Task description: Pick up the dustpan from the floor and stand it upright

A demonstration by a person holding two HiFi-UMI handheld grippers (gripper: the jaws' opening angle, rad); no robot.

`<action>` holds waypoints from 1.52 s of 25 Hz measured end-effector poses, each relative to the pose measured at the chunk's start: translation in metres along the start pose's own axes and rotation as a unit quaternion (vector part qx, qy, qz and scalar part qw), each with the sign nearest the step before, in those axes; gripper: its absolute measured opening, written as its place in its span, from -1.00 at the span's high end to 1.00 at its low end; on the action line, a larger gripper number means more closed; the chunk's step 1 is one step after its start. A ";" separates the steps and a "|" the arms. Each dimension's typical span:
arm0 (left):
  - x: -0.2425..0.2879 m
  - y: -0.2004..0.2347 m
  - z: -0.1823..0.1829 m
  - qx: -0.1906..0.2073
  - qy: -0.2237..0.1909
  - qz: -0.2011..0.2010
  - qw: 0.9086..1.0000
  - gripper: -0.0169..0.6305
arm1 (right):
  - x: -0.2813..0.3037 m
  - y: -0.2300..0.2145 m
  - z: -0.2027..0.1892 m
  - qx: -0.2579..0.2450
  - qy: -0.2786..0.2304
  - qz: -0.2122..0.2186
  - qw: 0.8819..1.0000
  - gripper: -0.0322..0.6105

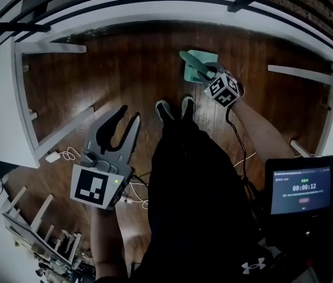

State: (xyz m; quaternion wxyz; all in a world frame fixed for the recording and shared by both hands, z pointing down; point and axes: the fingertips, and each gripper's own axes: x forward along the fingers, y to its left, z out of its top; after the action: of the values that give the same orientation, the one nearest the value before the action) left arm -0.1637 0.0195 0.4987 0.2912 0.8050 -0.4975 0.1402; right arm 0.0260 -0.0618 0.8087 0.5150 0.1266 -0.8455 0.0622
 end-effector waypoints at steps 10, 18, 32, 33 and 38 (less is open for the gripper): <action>0.040 -0.018 0.014 0.040 0.020 -0.054 0.998 0.60 | -0.012 -0.009 -0.023 0.017 0.008 -0.011 1.000 0.64; 0.031 -0.014 0.009 0.043 0.028 -0.046 0.998 0.60 | -0.005 0.007 -0.017 0.023 -0.006 -0.011 1.000 0.65; 0.077 -0.070 0.035 0.045 0.037 -0.023 0.998 0.60 | -0.019 -0.009 -0.025 0.015 -0.042 0.031 0.999 0.64; 0.078 -0.072 0.036 0.046 0.035 -0.023 0.998 0.60 | -0.021 -0.010 -0.026 0.017 -0.044 0.032 0.998 0.63; 0.084 -0.079 0.039 0.048 0.032 -0.027 0.998 0.60 | -0.037 -0.019 -0.039 0.040 -0.043 0.026 0.998 0.64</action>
State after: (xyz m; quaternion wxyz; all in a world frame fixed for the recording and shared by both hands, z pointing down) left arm -0.0577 -0.0389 0.4851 0.2719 0.8264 -0.4585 0.1813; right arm 0.0809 -0.0647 0.7931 0.4710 0.1275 -0.8666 0.1042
